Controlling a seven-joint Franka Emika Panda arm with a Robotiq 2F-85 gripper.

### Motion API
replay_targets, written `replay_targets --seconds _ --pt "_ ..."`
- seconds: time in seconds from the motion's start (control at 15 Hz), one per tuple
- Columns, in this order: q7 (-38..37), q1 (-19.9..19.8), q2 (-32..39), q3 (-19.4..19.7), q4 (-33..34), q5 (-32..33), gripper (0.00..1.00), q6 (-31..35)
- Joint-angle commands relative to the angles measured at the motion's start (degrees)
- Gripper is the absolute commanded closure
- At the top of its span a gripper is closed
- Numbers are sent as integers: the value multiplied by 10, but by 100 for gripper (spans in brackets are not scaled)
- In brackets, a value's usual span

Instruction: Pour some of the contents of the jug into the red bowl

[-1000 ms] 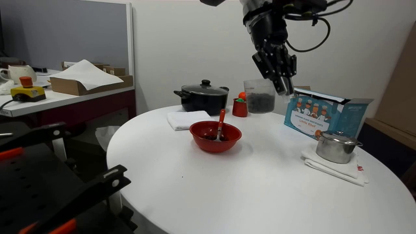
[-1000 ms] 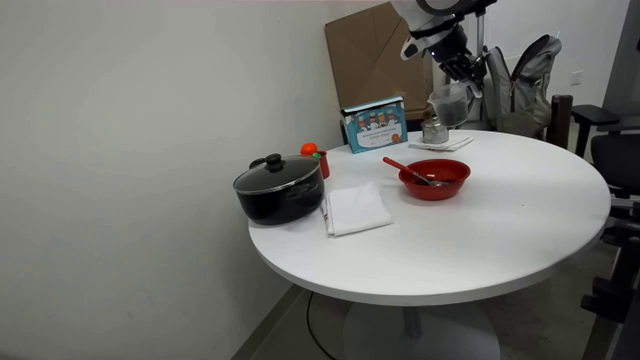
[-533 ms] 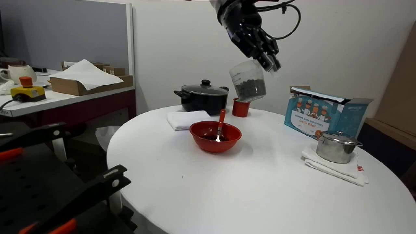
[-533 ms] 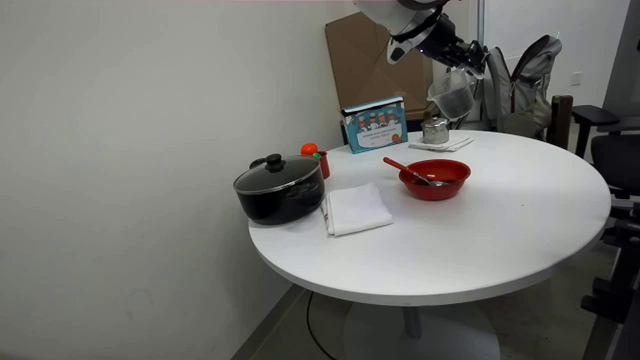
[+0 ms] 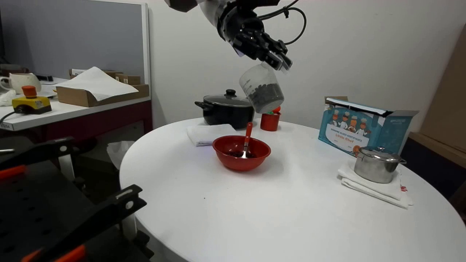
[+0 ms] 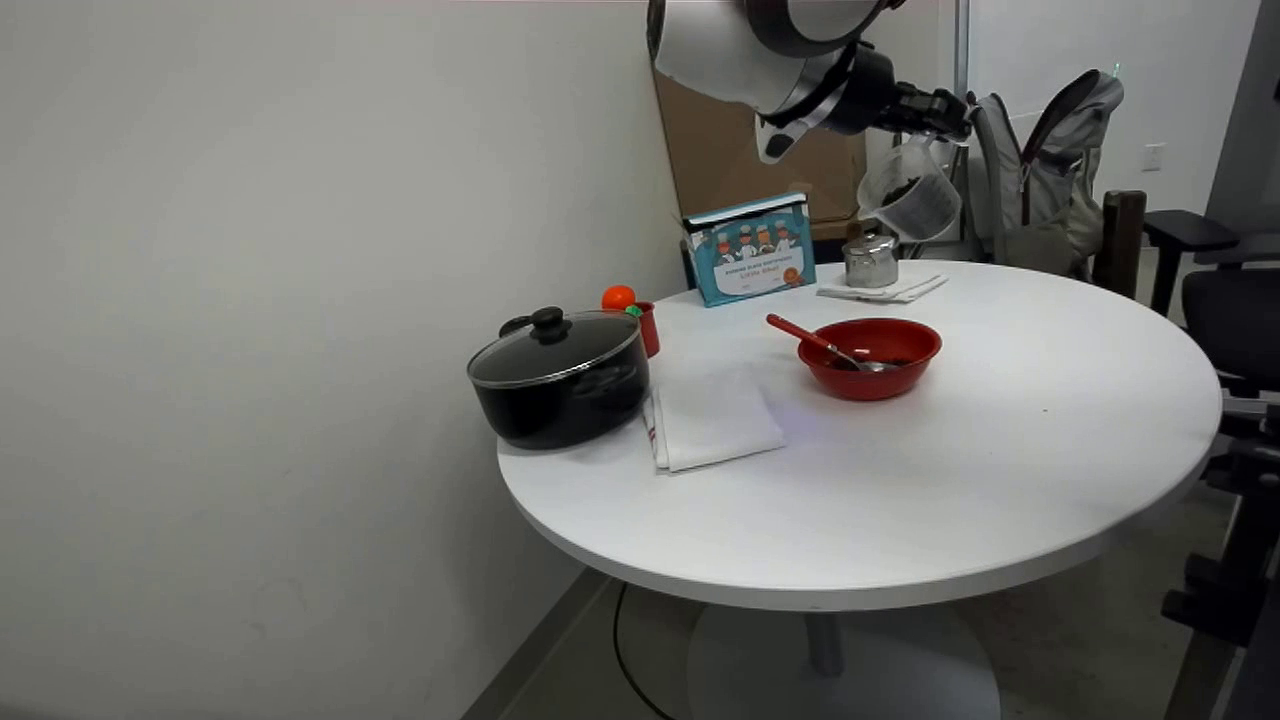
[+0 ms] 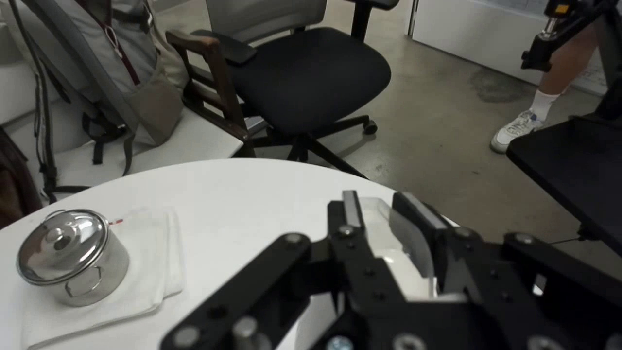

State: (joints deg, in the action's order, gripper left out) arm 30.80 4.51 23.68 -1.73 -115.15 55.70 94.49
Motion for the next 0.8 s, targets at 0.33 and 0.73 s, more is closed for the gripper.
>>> replay_targets --seconds 0.33,0.73 --pt "-69 15 120 -9 95 69 90 -142" --pt "-93 44 185 -22 159 88 90 -222"
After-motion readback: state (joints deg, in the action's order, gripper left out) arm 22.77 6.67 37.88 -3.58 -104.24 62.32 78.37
